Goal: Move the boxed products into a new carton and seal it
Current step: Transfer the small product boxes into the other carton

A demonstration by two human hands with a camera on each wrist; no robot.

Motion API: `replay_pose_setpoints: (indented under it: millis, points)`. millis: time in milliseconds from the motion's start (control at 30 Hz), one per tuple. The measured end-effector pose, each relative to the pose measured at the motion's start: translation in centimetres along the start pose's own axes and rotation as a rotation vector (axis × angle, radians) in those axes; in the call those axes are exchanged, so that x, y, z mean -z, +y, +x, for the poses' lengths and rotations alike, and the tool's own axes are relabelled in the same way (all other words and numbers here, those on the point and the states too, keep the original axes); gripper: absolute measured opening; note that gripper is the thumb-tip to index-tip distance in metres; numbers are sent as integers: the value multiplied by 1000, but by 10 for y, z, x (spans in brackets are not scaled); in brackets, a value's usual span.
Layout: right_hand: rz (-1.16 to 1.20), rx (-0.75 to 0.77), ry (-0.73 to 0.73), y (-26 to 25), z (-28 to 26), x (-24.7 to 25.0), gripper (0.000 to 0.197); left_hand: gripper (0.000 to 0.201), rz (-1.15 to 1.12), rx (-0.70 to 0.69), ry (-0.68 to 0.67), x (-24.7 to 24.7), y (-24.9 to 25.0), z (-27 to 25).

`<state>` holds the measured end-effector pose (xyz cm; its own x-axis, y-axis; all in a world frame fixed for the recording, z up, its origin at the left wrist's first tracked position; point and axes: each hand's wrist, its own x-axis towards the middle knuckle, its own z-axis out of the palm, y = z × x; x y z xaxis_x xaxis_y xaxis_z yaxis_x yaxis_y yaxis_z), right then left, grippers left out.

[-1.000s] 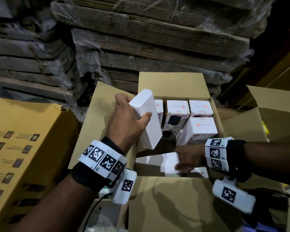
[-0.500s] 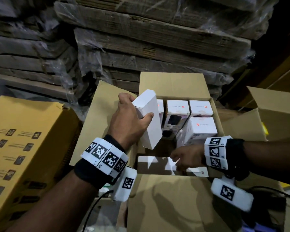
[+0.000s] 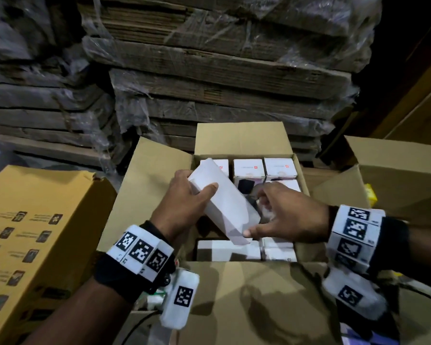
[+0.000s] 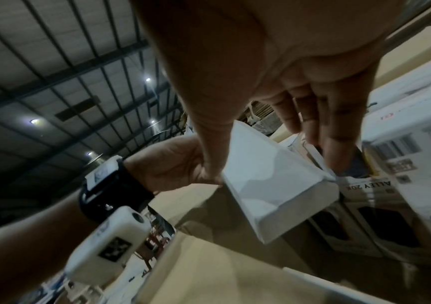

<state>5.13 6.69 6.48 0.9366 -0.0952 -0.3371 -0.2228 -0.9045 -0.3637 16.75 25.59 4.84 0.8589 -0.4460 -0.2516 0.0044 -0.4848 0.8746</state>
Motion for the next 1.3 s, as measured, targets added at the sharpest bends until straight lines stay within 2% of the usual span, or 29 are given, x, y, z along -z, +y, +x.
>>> replay_pose_setpoints:
  millis: [67, 133, 233, 367, 500, 600, 733, 833, 967, 1100, 1300]
  points:
    - [-2, 59, 8, 0, 3, -4, 102, 51, -73, 26, -29, -6, -2, -7]
    - [78, 52, -42, 0, 9, -13, 106, 43, -170, 68, -78, -11, -1, -12]
    - [47, 21, -63, 1, 13, -26, 96, 53, -194, 102, -84, -16, -7, -17]
    - [-116, 22, -136, -1, 14, -29, 94, 84, 132, -17, 15, -6, -14, -13]
    - [-293, -15, -280, -2, 23, -31, 89, 79, 191, -96, 34, 6, -15, -12]
    - [-418, -7, -345, -10, 30, -37, 89, 67, 166, -99, 26, 7, -16, -14]
    - [-471, 9, -398, -16, 44, -44, 97, 54, 134, -130, 11, 1, -19, -12]
    - [-488, 20, -442, -14, 53, -47, 99, 55, 155, -133, -9, -2, -25, -9]
    - [-525, 48, -441, -12, 58, -56, 94, 58, 147, -139, 6, -3, -30, -5]
    - [-463, 104, -471, -13, 62, -63, 85, 55, 129, -133, 7, -2, -31, -2]
    - [-249, 178, -626, -8, 56, -64, 45, 52, 157, -128, -3, -2, -29, -2]
